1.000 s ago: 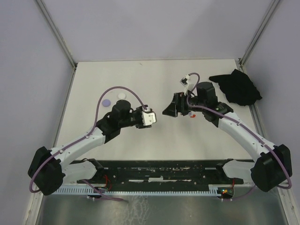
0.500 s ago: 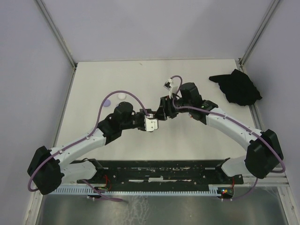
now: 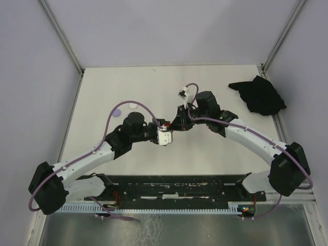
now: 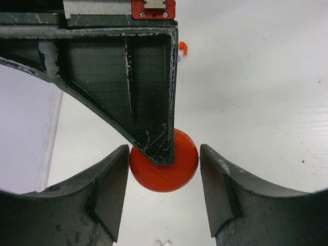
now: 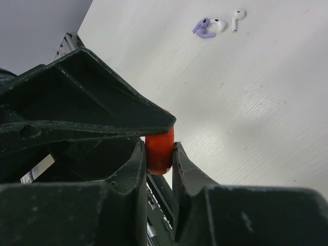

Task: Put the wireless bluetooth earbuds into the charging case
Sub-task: Adjust the charging case.

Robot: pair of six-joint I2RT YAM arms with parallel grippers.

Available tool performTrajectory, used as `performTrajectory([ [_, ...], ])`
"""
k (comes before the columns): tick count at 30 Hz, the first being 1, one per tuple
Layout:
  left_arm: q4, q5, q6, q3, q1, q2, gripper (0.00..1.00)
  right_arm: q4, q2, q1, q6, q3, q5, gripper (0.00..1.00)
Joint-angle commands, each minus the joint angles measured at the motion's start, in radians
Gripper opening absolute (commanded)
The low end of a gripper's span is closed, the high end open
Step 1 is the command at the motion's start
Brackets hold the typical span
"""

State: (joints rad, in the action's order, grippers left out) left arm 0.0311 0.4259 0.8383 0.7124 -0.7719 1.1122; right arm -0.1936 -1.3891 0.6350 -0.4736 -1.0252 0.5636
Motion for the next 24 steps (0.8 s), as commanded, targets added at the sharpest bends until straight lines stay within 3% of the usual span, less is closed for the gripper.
performTrajectory([
  [1,0.061,-0.003,-0.035,-0.015,-0.006,-0.044,0.67,0.075,0.071,0.003,0.016,0.015,-0.073,0.04],
  [4,0.061,-0.048,-0.114,-0.018,-0.007,-0.049,0.81,0.117,0.11,-0.002,0.009,0.049,-0.121,0.02],
  [7,0.074,-0.103,-0.204,-0.026,-0.003,-0.054,0.86,0.174,0.152,-0.02,-0.016,0.091,-0.153,0.02],
  [14,0.152,-0.149,-0.499,-0.03,0.017,-0.061,0.85,0.427,0.263,-0.078,-0.133,0.241,-0.183,0.02],
  [19,0.278,-0.044,-0.792,-0.043,0.088,-0.053,0.85,0.628,0.301,-0.089,-0.224,0.345,-0.211,0.02],
  [24,0.526,0.107,-1.128,-0.099,0.196,-0.039,0.82,0.827,0.312,-0.091,-0.303,0.423,-0.223,0.02],
])
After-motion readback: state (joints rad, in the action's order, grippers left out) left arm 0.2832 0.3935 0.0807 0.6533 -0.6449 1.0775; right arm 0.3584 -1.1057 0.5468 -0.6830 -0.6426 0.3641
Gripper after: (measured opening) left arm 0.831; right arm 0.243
